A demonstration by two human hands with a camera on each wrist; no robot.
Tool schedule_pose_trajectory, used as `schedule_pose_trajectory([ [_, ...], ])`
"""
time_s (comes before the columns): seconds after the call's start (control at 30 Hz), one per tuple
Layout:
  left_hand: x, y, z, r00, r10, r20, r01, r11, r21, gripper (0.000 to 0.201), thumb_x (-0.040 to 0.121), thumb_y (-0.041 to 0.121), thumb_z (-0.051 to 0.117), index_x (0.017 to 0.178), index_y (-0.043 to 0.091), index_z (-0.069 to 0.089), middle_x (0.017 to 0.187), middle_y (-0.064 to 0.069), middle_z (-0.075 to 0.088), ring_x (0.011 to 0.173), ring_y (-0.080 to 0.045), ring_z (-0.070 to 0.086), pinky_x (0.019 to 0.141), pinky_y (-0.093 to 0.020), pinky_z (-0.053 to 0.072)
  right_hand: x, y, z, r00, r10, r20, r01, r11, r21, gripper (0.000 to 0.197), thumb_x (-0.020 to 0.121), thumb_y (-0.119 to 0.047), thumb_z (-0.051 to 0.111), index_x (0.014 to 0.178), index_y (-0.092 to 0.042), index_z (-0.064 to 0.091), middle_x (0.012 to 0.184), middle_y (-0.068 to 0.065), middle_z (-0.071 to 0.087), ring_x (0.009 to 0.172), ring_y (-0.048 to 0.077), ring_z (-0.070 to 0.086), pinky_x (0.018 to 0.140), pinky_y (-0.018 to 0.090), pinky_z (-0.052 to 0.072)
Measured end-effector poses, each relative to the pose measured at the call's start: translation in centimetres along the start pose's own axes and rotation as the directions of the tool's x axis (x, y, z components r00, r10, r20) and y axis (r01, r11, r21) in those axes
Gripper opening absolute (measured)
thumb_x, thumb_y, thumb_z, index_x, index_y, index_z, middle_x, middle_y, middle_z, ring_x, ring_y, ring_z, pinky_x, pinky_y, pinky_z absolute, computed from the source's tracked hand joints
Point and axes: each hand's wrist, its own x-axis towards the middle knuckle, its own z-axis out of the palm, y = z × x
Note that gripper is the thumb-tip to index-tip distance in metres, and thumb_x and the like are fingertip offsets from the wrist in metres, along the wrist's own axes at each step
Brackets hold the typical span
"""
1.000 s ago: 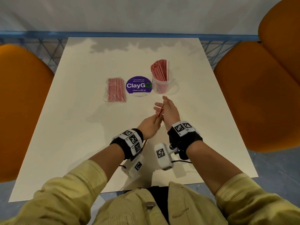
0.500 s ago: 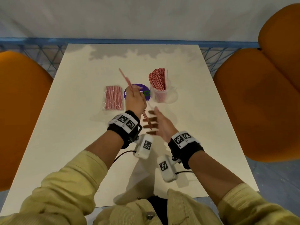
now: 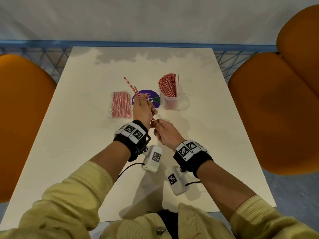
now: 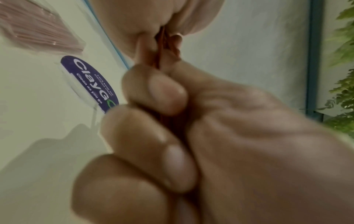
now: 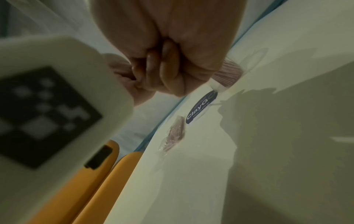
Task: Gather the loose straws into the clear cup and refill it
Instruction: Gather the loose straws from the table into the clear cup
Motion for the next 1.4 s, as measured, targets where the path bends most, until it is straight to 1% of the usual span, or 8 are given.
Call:
schedule_pose_trajectory([
  [0.37,2.3,2.4,-2.3,0.954,0.099,-0.282,-0.115,0.992,-0.041,0.032,0.100,0.011,0.023,0.078,0.020,0.044,0.065,-0.002,0.051,0.055,-0.010,0.047,0.054,-0.020,0.041,-0.6,2.6,-2.2,0.972,0.032,-0.232,-0.024,0.999,0.037,0.033,0.101,-0.022,0.028,0.071,-0.021,0.041,0.061,-0.004,0.037,0.031,-0.001,0.033,0.035,0.009,0.025],
  [0.53,-0.1,-0.8,-1.3,0.998,-0.029,0.051,0.007,0.923,0.384,0.040,0.101,0.033,0.027,0.112,0.007,0.056,0.063,0.000,0.042,0.054,-0.013,0.040,0.054,-0.026,0.038,0.8,0.8,-1.1,0.962,-0.026,-0.272,0.006,0.997,-0.074,0.030,0.101,-0.024,0.028,0.074,-0.022,0.042,0.064,-0.006,0.041,0.053,0.005,0.036,0.052,0.019,0.028],
  [0.7,-1.2,-1.9,0.6,0.985,-0.060,0.163,-0.031,0.862,0.505,0.051,0.098,0.045,0.030,0.123,0.006,0.053,0.111,-0.017,0.062,0.111,-0.035,0.057,0.100,-0.043,0.044,0.8,-0.7,-0.7,0.981,-0.082,-0.175,0.023,0.948,-0.318,0.017,0.099,-0.017,0.032,0.090,-0.009,0.044,0.083,0.008,0.054,0.073,0.021,0.047,0.062,0.028,0.034],
  [0.8,-0.2,-1.4,1.4,0.987,-0.020,0.158,-0.067,0.847,0.527,0.046,0.101,0.035,0.026,0.117,0.004,0.055,0.113,-0.019,0.062,0.105,-0.034,0.058,0.098,-0.042,0.042,1.3,-0.8,-1.2,0.980,-0.099,-0.173,0.038,0.945,-0.326,0.019,0.098,-0.015,0.033,0.090,-0.006,0.047,0.082,0.011,0.056,0.074,0.023,0.047,0.066,0.029,0.038],
  [0.93,2.0,0.2,3.6,0.980,0.070,0.188,-0.149,0.883,0.445,0.035,0.102,0.031,0.023,0.074,0.022,0.042,0.070,0.001,0.055,0.060,-0.012,0.049,0.071,-0.035,0.044,2.4,-1.5,-2.8,0.961,-0.103,-0.255,0.031,0.962,-0.272,0.026,0.100,-0.023,0.028,0.092,-0.009,0.049,0.076,0.002,0.053,0.066,0.015,0.046,0.069,0.032,0.037],
  [1.07,4.7,2.7,6.5,0.961,0.218,0.169,-0.274,0.833,0.481,0.026,0.102,0.029,0.020,0.086,0.019,0.038,0.070,0.009,0.062,0.060,-0.002,0.052,0.056,-0.008,0.040,4.5,-1.9,-5.6,0.856,-0.178,-0.485,0.032,0.955,-0.294,0.027,0.099,-0.020,0.037,0.109,0.000,0.053,0.108,0.014,0.057,0.088,0.015,0.048,0.069,0.016,0.031],
  [1.13,5.6,3.2,7.7,0.950,0.251,0.188,-0.312,0.807,0.501,0.021,0.102,0.029,0.021,0.096,0.016,0.036,0.080,0.007,0.067,0.057,-0.002,0.051,0.050,-0.009,0.038,5.9,-1.7,-7.0,0.828,-0.111,-0.549,-0.030,0.970,-0.240,0.028,0.097,-0.021,0.042,0.114,0.001,0.050,0.117,0.017,0.056,0.088,0.016,0.049,0.071,0.014,0.032],
  [1.4,7.4,0.5,10.6,0.913,0.264,0.311,-0.408,0.577,0.708,0.030,0.098,0.026,0.039,0.112,0.002,0.050,0.109,-0.015,0.064,0.097,-0.030,0.060,0.085,-0.039,0.048,9.9,-1.9,-9.8,0.835,0.148,-0.530,-0.293,0.935,-0.200,0.047,0.093,-0.035,0.049,0.129,-0.005,0.042,0.124,0.016,0.059,0.110,0.032,0.059,0.086,0.030,0.045],
])
